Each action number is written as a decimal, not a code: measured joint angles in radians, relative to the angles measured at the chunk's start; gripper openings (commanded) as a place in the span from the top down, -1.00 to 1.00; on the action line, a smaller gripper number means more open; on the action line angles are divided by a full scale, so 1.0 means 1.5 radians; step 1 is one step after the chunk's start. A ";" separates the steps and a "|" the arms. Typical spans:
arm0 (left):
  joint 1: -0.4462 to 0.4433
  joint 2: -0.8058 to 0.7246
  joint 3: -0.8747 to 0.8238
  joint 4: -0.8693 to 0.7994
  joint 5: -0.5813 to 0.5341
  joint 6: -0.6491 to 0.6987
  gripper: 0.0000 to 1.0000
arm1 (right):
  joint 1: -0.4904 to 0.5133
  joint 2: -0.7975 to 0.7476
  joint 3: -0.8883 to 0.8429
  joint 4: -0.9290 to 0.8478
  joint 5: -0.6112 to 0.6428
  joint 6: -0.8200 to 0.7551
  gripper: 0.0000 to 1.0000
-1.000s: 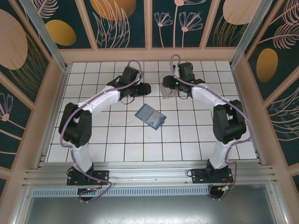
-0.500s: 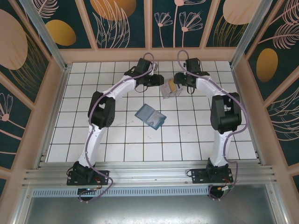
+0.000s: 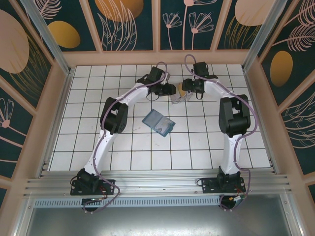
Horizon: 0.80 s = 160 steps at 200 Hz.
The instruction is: Put the credit cards into the card holder
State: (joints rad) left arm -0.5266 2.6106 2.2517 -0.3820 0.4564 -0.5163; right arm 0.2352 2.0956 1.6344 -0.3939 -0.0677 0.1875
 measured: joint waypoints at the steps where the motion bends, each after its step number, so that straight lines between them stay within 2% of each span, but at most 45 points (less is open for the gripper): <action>1: 0.000 0.000 0.000 0.000 0.000 0.000 0.06 | 0.000 0.000 0.001 0.000 0.000 0.000 -0.30; 38: 0.000 -0.011 -0.037 0.024 -0.010 0.003 0.17 | 0.000 0.001 0.007 -0.005 0.000 -0.003 -0.30; 80: -0.002 -0.066 -0.143 0.087 -0.018 0.002 0.17 | 0.000 0.002 0.007 -0.005 -0.001 -0.005 -0.30; 160: -0.002 -0.069 -0.154 0.101 -0.013 -0.001 0.17 | 0.001 0.031 0.022 -0.009 -0.008 -0.010 -0.29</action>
State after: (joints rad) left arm -0.5293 2.5072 2.0212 -0.2306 0.4370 -0.5175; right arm 0.2371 2.1418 1.6680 -0.4068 -0.0803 0.1722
